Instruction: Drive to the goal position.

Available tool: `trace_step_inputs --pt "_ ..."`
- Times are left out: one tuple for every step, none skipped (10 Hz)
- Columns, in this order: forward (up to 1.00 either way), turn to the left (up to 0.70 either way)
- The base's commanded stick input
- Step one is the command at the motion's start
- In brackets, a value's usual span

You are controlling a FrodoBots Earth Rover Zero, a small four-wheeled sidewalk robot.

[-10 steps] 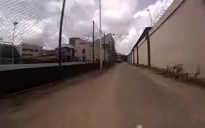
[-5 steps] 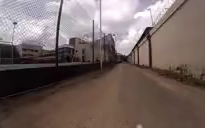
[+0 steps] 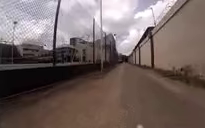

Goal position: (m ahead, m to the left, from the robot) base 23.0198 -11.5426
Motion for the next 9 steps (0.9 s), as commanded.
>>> trace_step_inputs --pt "0.5 0.0" --pt "0.5 0.0" --pt "0.5 -0.05" --pt "0.5 -0.32" --pt "0.5 -0.5" --pt "0.5 -0.5" --pt "0.5 -0.5" --pt "0.5 -0.5" --pt "0.5 -0.5"
